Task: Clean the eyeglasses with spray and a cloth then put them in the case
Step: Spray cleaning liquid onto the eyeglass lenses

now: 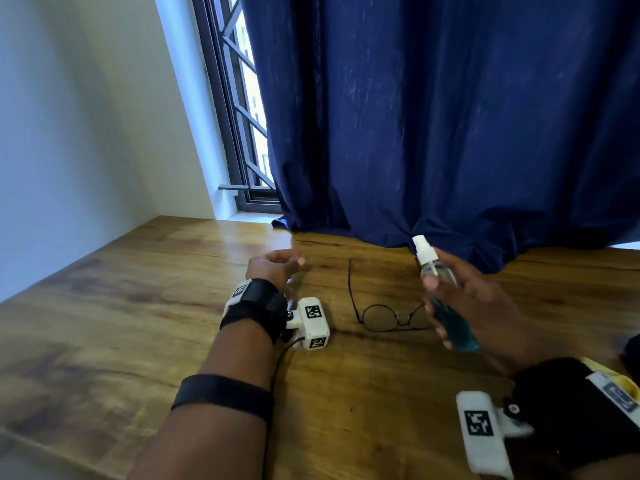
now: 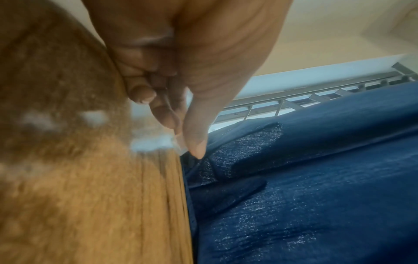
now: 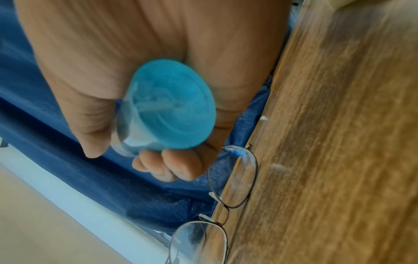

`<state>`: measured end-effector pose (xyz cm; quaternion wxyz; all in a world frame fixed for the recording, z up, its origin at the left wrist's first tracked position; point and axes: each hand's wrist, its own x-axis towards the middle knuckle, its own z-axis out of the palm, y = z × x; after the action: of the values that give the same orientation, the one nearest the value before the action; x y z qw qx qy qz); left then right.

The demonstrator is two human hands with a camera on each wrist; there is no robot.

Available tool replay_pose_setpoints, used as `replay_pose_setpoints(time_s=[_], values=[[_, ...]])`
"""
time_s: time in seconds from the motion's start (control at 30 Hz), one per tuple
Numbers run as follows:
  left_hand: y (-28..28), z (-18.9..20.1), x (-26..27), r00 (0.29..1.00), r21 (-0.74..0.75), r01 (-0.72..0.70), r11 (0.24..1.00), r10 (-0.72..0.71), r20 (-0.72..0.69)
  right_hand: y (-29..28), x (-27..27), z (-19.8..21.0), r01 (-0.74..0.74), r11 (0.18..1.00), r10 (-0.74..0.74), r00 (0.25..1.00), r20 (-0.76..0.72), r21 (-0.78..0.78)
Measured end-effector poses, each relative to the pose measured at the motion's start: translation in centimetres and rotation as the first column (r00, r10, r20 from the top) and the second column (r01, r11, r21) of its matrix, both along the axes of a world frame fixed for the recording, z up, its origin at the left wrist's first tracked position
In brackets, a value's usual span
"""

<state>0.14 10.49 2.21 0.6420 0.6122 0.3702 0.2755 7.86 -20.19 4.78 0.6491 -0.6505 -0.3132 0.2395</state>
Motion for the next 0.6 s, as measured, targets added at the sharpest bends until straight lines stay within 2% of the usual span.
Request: replay_pose_setpoints(time_s=[0.07, 0.17, 0.33, 0.5, 0.6], values=[[-0.07, 0.15, -0.02, 0.998, -0.068, -0.005, 0.998, 0.001, -0.056, -0.01, -0.01, -0.01, 0.000, 1.000, 0.000, 1.000, 0.003, -0.009], [-0.10, 0.35, 0.00, 0.998, -0.129, -0.018, 0.991, 0.010, -0.064, 0.04, -0.05, 0.17, 0.001, 1.000, -0.001, 1.000, -0.004, -0.012], [-0.30, 0.52, -0.17, 0.992, -0.062, 0.002, 0.998, -0.010, -0.129, 0.15, 0.04, 0.29, 0.010, 1.000, -0.010, 1.000, -0.019, -0.022], [-0.16, 0.40, -0.46, 0.996, -0.112, 0.042, 0.993, -0.050, -0.073, 0.09, 0.30, -0.19, 0.043, 0.999, -0.043, 0.999, -0.020, -0.005], [0.15, 0.37, -0.26, 0.999, -0.061, -0.009, 0.998, 0.006, -0.049, 0.06, 0.51, -0.33, 0.048, 0.999, -0.047, 0.998, -0.034, 0.026]])
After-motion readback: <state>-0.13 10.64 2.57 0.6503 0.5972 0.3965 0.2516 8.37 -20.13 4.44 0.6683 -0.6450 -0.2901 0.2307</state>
